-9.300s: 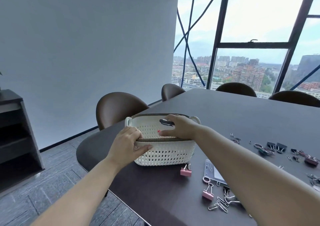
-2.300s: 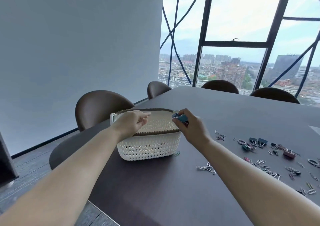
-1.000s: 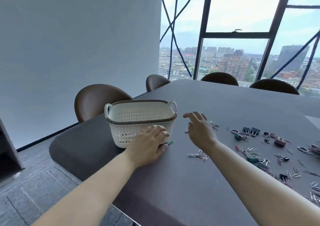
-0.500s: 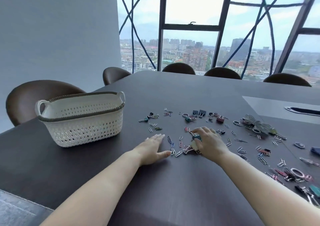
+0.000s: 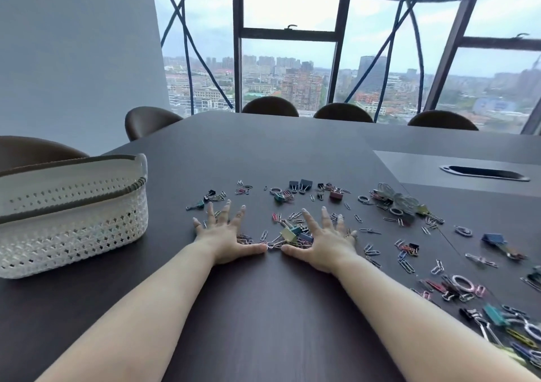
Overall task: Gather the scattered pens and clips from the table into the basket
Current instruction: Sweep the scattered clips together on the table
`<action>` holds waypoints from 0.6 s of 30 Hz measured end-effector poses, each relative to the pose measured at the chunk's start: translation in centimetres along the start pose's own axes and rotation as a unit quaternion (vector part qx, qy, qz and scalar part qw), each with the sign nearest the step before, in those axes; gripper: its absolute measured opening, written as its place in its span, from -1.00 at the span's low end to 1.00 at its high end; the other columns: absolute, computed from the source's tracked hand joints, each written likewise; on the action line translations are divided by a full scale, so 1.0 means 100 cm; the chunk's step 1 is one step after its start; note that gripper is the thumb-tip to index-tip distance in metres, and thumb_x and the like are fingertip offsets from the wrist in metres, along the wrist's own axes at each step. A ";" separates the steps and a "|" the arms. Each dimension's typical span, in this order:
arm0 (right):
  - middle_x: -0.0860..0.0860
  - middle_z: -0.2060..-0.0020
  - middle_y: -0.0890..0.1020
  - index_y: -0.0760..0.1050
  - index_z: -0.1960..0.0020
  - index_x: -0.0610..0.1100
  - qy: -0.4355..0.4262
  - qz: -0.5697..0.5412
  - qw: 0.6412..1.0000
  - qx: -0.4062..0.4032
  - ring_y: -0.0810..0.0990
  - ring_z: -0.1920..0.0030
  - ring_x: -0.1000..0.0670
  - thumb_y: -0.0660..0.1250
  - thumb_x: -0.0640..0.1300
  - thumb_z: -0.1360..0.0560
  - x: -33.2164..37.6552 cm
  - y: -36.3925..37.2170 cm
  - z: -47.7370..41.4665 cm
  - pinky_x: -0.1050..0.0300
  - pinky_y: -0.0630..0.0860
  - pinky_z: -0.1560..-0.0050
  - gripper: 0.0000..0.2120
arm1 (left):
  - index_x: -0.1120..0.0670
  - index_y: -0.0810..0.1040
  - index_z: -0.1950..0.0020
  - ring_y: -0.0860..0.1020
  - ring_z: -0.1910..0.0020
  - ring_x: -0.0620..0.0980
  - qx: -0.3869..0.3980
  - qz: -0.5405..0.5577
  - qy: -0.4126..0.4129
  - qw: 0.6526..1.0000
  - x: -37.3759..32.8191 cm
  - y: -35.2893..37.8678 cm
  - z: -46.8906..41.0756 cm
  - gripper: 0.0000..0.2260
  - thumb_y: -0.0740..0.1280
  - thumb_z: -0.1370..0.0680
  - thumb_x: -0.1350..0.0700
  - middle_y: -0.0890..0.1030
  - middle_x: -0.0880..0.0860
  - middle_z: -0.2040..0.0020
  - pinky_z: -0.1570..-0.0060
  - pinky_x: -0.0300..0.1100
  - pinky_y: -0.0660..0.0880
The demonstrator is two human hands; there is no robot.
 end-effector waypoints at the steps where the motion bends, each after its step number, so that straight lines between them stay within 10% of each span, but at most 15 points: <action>1: 0.05 -0.52 -0.19 -0.19 -0.45 0.30 -0.018 0.001 1.000 -0.001 -0.24 -0.51 -0.18 0.14 0.54 -0.22 0.003 0.000 -0.008 -0.33 -0.17 -0.44 -0.06 | -0.18 -0.26 -0.48 -0.35 -0.46 0.21 0.001 0.004 -0.008 1.000 0.002 0.000 -0.007 -0.03 0.09 -0.24 -0.55 -0.29 -0.01 -0.53 -0.35 0.35 -0.21; 8: 0.07 -0.32 0.40 0.35 -0.28 0.19 -0.136 -0.018 0.987 -0.081 0.26 -0.36 -0.06 0.18 0.31 -0.43 0.024 -0.007 -0.037 0.04 0.19 -0.38 -0.54 | -0.14 0.19 -0.45 0.07 -0.48 0.07 -0.060 0.032 0.067 0.995 -0.005 -0.008 -0.030 -0.35 0.14 -0.43 -0.38 0.18 0.01 -0.50 -0.45 -0.01 0.03; 18: -0.06 -0.06 0.54 0.46 -0.08 -0.07 -0.109 -0.003 0.979 -0.174 0.47 -0.16 -0.11 0.17 0.08 -0.52 0.028 -0.013 -0.020 0.06 0.43 -0.09 -0.73 | 0.08 0.46 -0.04 0.52 -0.09 0.10 -0.121 0.036 0.112 0.986 -0.024 -0.016 -0.006 -0.72 0.18 -0.56 -0.12 0.57 0.08 -0.08 0.01 -0.14 0.38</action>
Point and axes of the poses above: each hand's wrist, its own z-axis away from the middle knuckle, its own y-axis out of the palm, x = y × z, the point moved 6 cm from there along -z, towards the middle knuckle
